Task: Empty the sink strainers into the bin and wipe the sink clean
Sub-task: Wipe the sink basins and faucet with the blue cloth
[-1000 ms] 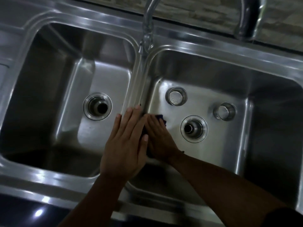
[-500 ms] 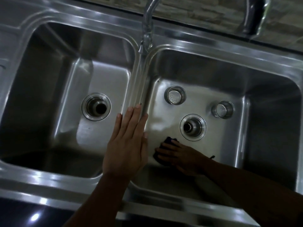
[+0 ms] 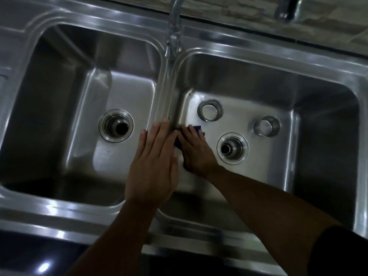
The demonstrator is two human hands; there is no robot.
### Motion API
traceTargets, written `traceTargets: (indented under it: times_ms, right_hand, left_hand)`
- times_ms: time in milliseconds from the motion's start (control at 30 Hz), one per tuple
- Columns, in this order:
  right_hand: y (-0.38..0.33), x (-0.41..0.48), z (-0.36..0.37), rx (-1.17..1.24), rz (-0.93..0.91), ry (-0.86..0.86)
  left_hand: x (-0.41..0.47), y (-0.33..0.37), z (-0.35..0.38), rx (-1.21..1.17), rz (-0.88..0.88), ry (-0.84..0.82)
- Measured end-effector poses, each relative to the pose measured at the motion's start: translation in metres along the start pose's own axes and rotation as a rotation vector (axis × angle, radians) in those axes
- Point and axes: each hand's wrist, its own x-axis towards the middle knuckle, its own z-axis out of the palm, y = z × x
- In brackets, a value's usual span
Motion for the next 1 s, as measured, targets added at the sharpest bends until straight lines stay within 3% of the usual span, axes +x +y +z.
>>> traceTargets:
  times_ms: [100,200,400,567,800,1000]
  right_hand:
    - [-0.010,0.015,-0.004,0.017,0.159,-0.010]
    - [-0.010,0.005,-0.008,0.038,0.116,-0.056]
    - [0.009,-0.059,-0.030,0.067,-0.005,-0.382]
    - [-0.001,-0.101,-0.066,0.178,0.096,-0.515]
    - [-0.034,-0.154,-0.110,0.403,0.451,-0.163]
    - [-0.064,-0.186,-0.167,0.506,0.438,0.216]
  left_hand:
    - [-0.001,0.001,0.001,0.002,0.008,0.039]
    - [-0.002,0.002,0.000,-0.010,0.007,0.033]
    - [-0.002,0.002,-0.003,0.027,0.021,0.002]
    - [-0.002,0.007,-0.014,-0.058,-0.001,-0.030]
    - [-0.005,0.015,-0.035,-0.030,0.050,-0.208]
    - [-0.037,0.068,-0.028,-0.236,0.197,-0.603]
